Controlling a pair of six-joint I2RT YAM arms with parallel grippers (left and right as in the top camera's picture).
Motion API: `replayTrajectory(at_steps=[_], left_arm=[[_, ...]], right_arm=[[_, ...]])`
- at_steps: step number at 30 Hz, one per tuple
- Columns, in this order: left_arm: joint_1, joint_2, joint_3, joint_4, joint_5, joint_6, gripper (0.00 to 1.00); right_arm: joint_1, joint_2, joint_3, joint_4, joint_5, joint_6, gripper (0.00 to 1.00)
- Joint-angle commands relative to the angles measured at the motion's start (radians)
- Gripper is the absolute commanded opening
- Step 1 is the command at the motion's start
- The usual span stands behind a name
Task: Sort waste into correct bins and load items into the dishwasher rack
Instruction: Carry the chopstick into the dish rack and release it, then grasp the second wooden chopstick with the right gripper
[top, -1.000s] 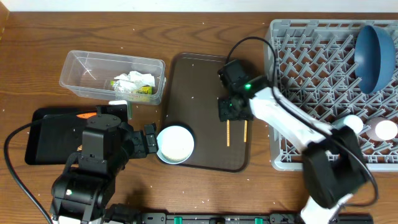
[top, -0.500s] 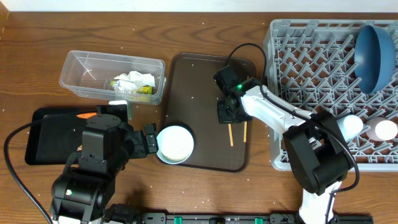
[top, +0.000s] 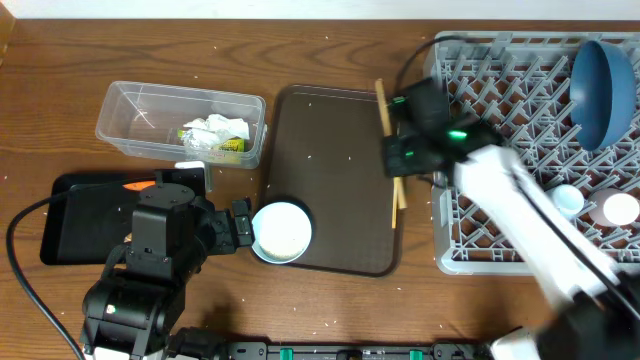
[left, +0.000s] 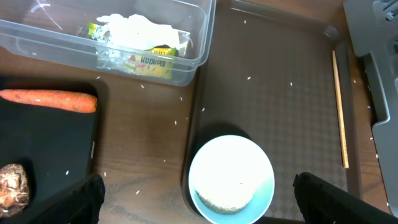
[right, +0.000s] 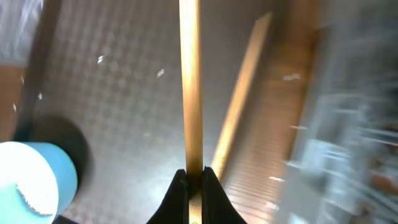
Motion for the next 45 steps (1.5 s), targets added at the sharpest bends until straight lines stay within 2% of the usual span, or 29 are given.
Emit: replayTrajectory(at_steps=[1, 4, 7, 14, 15, 18, 23, 28, 33, 36, 40, 45], left_arm=[[0.004, -0.001, 0.007, -0.002, -0.009, 0.012, 0.98], [0.004, -0.001, 0.007, -0.002, -0.009, 0.012, 0.98], [0.004, -0.001, 0.007, -0.002, -0.009, 0.012, 0.98], [0.004, -0.001, 0.007, -0.002, -0.009, 0.012, 0.98], [0.004, -0.001, 0.007, -0.002, -0.009, 0.012, 0.98], [0.004, -0.001, 0.007, -0.002, -0.009, 0.012, 0.98], [0.004, -0.001, 0.007, -0.002, -0.009, 0.012, 0.98], [0.004, -0.001, 0.007, -0.002, -0.009, 0.012, 0.98], [0.004, -0.001, 0.007, -0.001, -0.009, 0.012, 0.98], [0.004, -0.001, 0.007, -0.002, -0.009, 0.012, 0.98], [0.004, -0.001, 0.007, -0.002, -0.009, 0.012, 0.98], [0.004, -0.001, 0.007, -0.002, -0.009, 0.012, 0.98]], right_arm=[[-0.1, -0.082, 0.004, -0.035, 0.106, -0.068, 0.01], [-0.185, -0.097, 0.004, -0.045, 0.12, -0.128, 0.01], [-0.241, -0.068, 0.002, -0.061, 0.109, -0.129, 0.01], [-0.257, 0.042, 0.002, -0.061, 0.114, -0.155, 0.02], [-0.257, 0.044, 0.002, -0.063, 0.114, -0.156, 0.08], [-0.248, 0.018, 0.005, -0.08, 0.093, -0.142, 0.13], [-0.142, -0.075, 0.005, -0.064, -0.129, -0.135, 0.21], [0.0, -0.042, 0.001, -0.059, -0.102, -0.031, 0.27], [0.112, 0.08, -0.01, -0.071, 0.119, 0.256, 0.35], [0.126, 0.17, -0.01, -0.066, 0.209, 0.346, 0.36], [0.1, 0.266, -0.01, 0.002, 0.187, 0.342, 0.29], [0.079, 0.344, -0.01, 0.061, 0.123, 0.293, 0.28]])
